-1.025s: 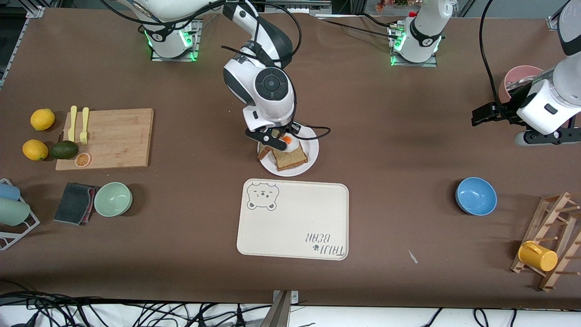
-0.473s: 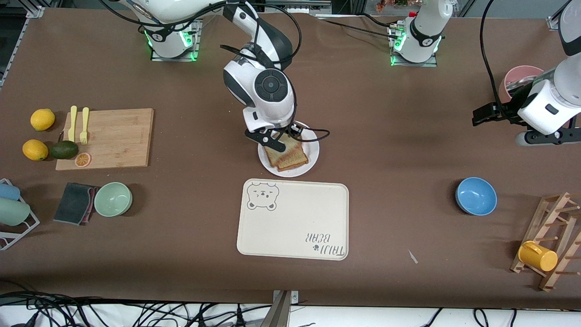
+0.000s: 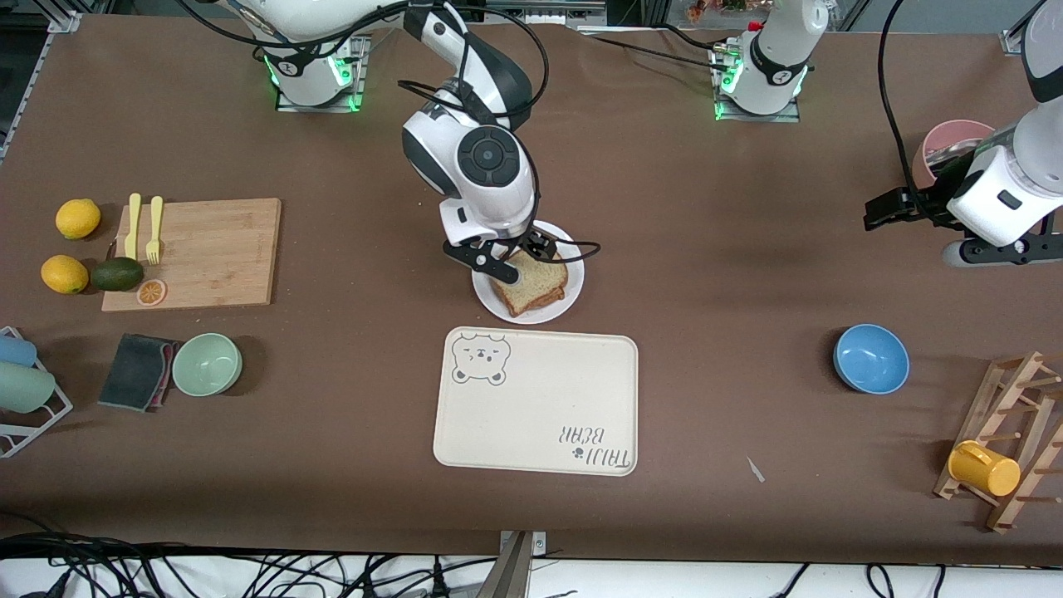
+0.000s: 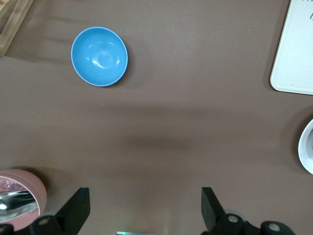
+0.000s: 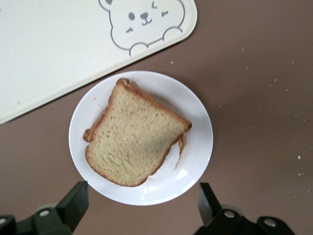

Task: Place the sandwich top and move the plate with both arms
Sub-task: 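Open the right gripper and withdraw it while the left gripper reaches forward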

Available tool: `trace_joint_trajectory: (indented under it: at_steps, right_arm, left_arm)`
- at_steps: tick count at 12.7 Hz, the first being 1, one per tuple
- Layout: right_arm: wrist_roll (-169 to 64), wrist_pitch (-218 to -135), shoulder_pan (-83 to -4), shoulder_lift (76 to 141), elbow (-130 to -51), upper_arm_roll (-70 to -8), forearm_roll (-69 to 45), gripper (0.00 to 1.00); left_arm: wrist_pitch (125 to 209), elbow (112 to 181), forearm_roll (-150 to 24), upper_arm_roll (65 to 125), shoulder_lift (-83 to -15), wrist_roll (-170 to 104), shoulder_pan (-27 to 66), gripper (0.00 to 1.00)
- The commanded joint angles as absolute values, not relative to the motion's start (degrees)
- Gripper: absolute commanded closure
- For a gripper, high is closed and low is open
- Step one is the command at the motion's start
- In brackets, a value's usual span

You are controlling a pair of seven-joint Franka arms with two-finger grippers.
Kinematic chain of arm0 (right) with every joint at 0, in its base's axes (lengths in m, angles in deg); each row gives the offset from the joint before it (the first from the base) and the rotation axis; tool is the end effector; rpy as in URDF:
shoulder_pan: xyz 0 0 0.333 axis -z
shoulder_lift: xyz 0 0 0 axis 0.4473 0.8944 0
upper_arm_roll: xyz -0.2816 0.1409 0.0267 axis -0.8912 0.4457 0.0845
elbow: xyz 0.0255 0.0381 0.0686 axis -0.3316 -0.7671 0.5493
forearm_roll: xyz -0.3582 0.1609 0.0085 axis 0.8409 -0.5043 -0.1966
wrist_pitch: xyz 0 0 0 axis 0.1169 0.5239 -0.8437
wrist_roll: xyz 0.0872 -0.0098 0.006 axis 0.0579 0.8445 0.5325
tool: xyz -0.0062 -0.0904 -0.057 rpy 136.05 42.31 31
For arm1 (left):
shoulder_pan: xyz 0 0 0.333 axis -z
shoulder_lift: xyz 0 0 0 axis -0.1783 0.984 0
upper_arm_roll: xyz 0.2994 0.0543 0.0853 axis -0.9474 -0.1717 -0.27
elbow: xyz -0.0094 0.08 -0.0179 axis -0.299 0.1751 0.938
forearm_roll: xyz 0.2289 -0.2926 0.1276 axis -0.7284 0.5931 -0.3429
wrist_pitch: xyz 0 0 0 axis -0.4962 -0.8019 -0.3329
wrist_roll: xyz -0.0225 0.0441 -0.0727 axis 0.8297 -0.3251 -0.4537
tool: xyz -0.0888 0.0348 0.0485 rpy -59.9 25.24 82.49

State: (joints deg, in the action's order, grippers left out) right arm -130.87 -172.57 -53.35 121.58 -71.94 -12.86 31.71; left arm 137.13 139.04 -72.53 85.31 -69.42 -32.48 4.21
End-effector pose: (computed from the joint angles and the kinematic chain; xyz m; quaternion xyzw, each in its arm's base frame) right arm 0.5246 0.4841 0.3496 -0.9704 0.2344 0.0582 0.0077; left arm 0.5684 -0.0191 0.5568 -0.9955 -0.0406 0.0852 0.0028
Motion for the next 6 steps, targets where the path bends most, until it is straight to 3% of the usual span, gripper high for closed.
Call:
trace_joint_trajectory:
  at_steps: [1,4,6]
  right_arm:
    - [-125.9,-170.9,-49.8,121.6,-70.7,-12.4,32.0,0.01]
    - [-118.3,-165.8,-46.8,119.0,-70.8,-13.1,32.3,0.01]
    - [-116.7,-167.6,-46.1,119.0,-70.5,-13.2,32.9,0.01]
  left_arm:
    - [137.0,139.8,-71.8,85.3,-70.1,-33.8,3.8,0.0]
    - [137.0,139.8,-71.8,85.3,-70.1,-33.8,3.7,0.0]
    - [137.1,139.8,-71.8,85.3,-70.1,-33.8,3.8,0.0]
